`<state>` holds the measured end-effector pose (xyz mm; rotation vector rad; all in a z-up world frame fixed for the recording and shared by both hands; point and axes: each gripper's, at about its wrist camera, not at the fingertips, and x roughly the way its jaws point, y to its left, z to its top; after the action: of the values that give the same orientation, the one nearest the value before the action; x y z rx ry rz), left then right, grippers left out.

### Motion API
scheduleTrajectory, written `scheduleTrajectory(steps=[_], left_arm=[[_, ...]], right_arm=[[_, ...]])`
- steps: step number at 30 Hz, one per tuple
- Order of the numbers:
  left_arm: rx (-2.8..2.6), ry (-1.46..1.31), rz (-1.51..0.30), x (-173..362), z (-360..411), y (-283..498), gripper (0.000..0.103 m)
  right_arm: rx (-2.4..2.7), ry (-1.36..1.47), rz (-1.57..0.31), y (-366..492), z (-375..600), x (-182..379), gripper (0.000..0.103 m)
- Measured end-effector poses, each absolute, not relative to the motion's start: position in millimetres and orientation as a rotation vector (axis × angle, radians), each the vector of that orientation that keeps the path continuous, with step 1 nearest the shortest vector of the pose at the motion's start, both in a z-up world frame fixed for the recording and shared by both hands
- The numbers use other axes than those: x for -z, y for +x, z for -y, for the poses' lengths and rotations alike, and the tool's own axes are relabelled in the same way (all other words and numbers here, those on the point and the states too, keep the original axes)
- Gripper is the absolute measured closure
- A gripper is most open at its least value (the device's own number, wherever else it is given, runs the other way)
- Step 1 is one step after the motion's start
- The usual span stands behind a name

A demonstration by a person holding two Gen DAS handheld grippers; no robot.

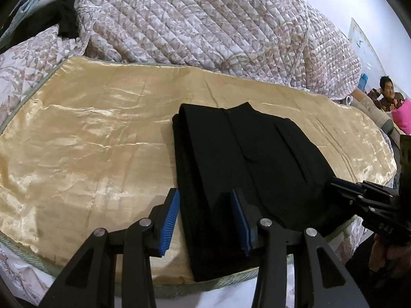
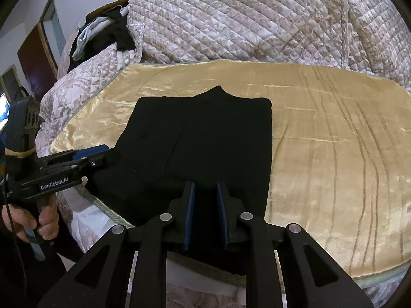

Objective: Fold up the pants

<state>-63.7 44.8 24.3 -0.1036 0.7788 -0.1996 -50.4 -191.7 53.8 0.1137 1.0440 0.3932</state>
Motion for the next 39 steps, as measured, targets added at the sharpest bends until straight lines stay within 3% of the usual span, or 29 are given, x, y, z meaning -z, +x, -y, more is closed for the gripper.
scheduleTrajectory(steps=[6,9,10,18,26,39], left_arm=[[0.189,-0.150,-0.787,-26,-55,-56,0.058],[0.199,-0.195,-0.801,-25,-60,-49,0.058],[0.206,-0.212,-0.806,-25,-62,-47,0.058],[0.249,-0.291,-0.840,-20,-63,-23,0.058],[0.262,-0.361,-0.852,-10,-68,-3,0.049],[0.320,-0.442,-0.876,-3,-70,-25,0.049]], right_arm=[[-0.366,0.186,-1.041,-43,205,-58,0.077],[-0.367,0.244,-1.039,-38,212,-59,0.055],[-0.367,0.257,-1.039,-35,214,-60,0.054],[-0.334,0.401,-1.102,-5,238,-47,0.054],[-0.352,0.545,-1.162,15,245,-22,0.054],[-0.413,0.609,-1.170,-4,246,-22,0.054]])
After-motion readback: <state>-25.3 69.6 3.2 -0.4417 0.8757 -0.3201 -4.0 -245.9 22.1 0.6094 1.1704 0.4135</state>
